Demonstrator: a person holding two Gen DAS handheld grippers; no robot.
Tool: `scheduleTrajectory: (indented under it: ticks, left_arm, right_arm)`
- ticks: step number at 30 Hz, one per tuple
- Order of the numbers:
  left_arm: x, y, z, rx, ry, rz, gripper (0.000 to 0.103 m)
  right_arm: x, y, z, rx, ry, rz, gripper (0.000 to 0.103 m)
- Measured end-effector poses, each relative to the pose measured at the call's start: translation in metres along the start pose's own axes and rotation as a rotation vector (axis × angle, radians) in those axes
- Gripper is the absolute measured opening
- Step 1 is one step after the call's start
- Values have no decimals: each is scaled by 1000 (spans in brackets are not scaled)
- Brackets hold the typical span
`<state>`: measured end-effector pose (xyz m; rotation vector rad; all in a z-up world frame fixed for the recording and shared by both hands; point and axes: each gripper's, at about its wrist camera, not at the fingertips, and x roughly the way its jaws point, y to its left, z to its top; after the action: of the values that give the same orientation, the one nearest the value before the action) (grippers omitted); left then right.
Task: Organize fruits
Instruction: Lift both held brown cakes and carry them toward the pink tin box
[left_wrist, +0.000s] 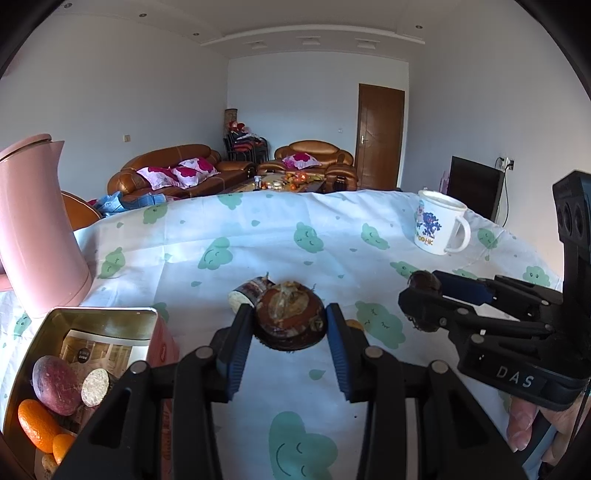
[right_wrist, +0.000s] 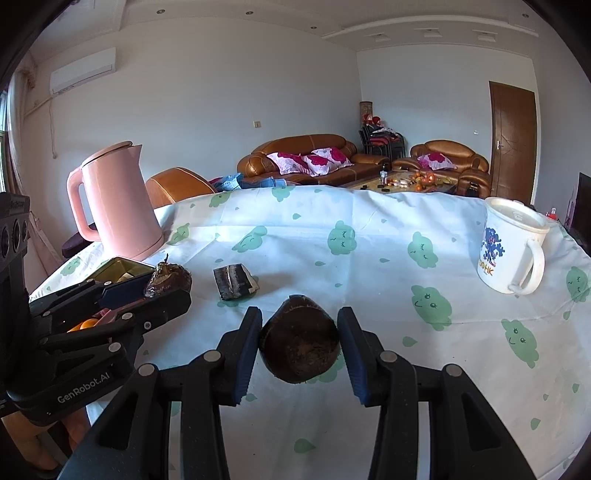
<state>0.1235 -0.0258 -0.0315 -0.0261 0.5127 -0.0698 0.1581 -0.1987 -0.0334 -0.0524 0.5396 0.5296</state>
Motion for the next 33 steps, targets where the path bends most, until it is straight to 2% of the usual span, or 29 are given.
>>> scheduleTrajectory:
  ticks: [33]
  left_arm:
    - [-28,-4,-4,22,-140,39,41]
  right_arm:
    - [-28,12,-4,-65,-150,-5,45]
